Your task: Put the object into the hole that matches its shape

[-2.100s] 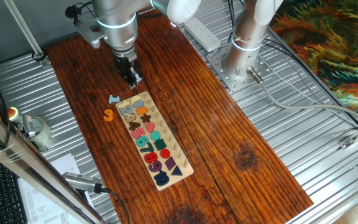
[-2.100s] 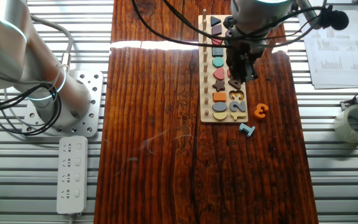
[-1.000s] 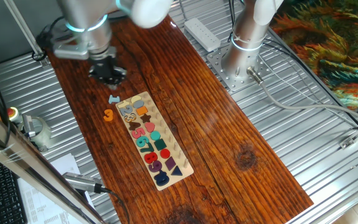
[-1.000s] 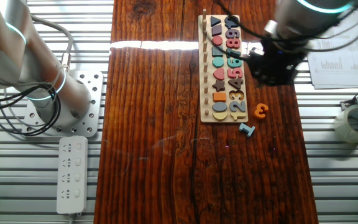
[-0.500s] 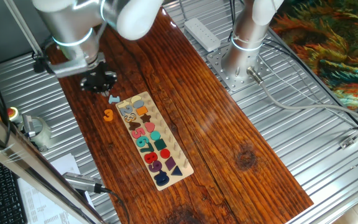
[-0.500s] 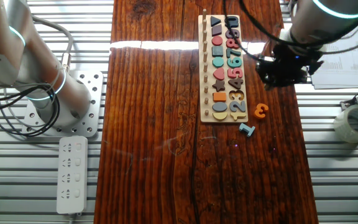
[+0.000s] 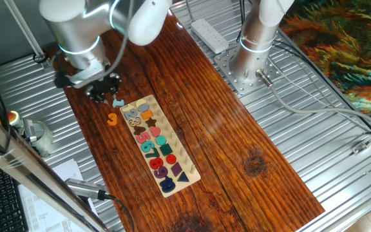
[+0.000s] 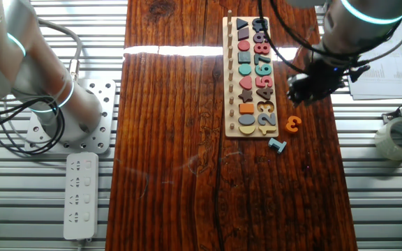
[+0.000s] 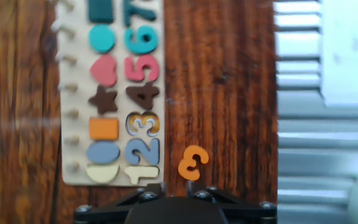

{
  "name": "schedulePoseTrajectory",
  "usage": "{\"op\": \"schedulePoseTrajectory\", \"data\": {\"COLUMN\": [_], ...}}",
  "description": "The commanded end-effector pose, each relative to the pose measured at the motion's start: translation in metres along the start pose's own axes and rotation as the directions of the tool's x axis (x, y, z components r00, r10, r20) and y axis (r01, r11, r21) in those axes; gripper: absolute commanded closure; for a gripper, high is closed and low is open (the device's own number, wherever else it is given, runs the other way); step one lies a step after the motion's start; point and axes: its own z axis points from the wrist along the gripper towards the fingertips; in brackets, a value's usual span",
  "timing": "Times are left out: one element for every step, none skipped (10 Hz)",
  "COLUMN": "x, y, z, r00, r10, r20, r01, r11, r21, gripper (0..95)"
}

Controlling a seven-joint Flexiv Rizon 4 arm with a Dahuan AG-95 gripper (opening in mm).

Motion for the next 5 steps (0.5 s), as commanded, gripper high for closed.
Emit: {"op": "schedulePoseTrajectory", "data": {"x": [-0.001, -0.001, -0.002, -0.002, -0.002], "y": [-0.002, -0.003, -0.002, -0.002, -0.002], "z": [0.031, 0.034, 0.041, 0.044, 0.048], "r00": [0.957, 0.952, 0.935, 0.931, 0.937], "r10": [-0.287, -0.304, -0.353, -0.363, -0.348], "r20": [0.031, 0.037, 0.040, 0.036, 0.023], "r01": [0.287, 0.304, 0.353, 0.362, 0.347], "r11": [0.958, 0.953, 0.935, 0.932, 0.937], "r21": [0.003, 0.008, 0.015, 0.016, 0.028], "gripper": [57.0, 57.0, 38.0, 38.0, 38.0]}}
